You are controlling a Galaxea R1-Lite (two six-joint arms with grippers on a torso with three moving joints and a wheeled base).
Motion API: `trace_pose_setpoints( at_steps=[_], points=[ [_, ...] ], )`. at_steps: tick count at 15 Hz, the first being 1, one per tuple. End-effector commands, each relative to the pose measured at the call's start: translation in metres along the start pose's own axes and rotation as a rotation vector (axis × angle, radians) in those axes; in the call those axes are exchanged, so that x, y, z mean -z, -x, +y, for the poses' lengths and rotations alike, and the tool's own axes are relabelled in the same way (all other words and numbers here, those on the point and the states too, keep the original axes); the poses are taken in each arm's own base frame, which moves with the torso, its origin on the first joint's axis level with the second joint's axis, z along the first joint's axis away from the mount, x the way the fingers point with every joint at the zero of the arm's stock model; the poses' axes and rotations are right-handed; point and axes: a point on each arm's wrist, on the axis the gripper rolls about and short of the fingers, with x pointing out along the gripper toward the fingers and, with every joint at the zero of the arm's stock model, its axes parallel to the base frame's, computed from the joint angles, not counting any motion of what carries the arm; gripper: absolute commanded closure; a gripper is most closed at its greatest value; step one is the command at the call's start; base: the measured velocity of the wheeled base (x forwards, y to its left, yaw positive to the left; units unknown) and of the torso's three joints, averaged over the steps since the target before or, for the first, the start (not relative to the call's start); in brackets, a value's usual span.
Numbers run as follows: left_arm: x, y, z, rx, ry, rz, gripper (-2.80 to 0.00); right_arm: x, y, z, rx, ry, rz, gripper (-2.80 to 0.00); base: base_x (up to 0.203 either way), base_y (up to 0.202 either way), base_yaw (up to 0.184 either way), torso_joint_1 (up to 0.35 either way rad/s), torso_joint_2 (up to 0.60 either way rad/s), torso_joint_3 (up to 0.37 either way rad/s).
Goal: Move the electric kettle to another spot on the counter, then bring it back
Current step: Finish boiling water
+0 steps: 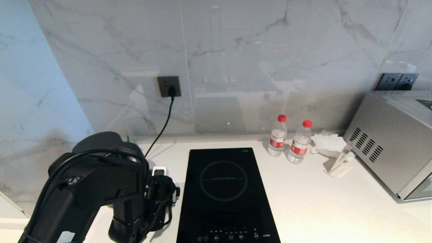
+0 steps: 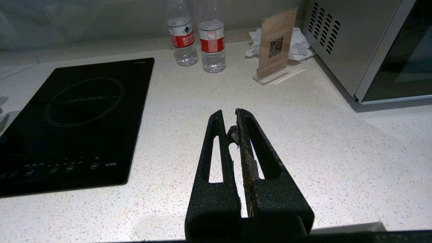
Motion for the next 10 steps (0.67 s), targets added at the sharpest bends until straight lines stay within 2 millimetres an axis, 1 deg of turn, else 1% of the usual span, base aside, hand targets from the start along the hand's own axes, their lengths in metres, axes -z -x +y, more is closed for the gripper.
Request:
trace_pose_setpoints(
  at_steps=[1, 4, 10],
  points=[
    [-0.004, 0.003, 0.002, -0.005, 0.002, 0.001, -2.80, 0.000, 0.000, 0.000, -0.001, 0.000, 0.000, 0.00, 0.000, 0.000, 0.000, 0.000, 0.00, 0.000],
    [-0.002, 0.003, 0.004, -0.015, -0.033, 0.056, -2.80, 0.000, 0.000, 0.000, -0.001, 0.000, 0.000, 0.00, 0.000, 0.000, 0.000, 0.000, 0.00, 0.000],
    [-0.013, -0.011, -0.003, -0.028, -0.037, 0.070, -2.80, 0.000, 0.000, 0.000, -0.001, 0.000, 0.000, 0.00, 0.000, 0.000, 0.000, 0.000, 0.00, 0.000]
  ],
)
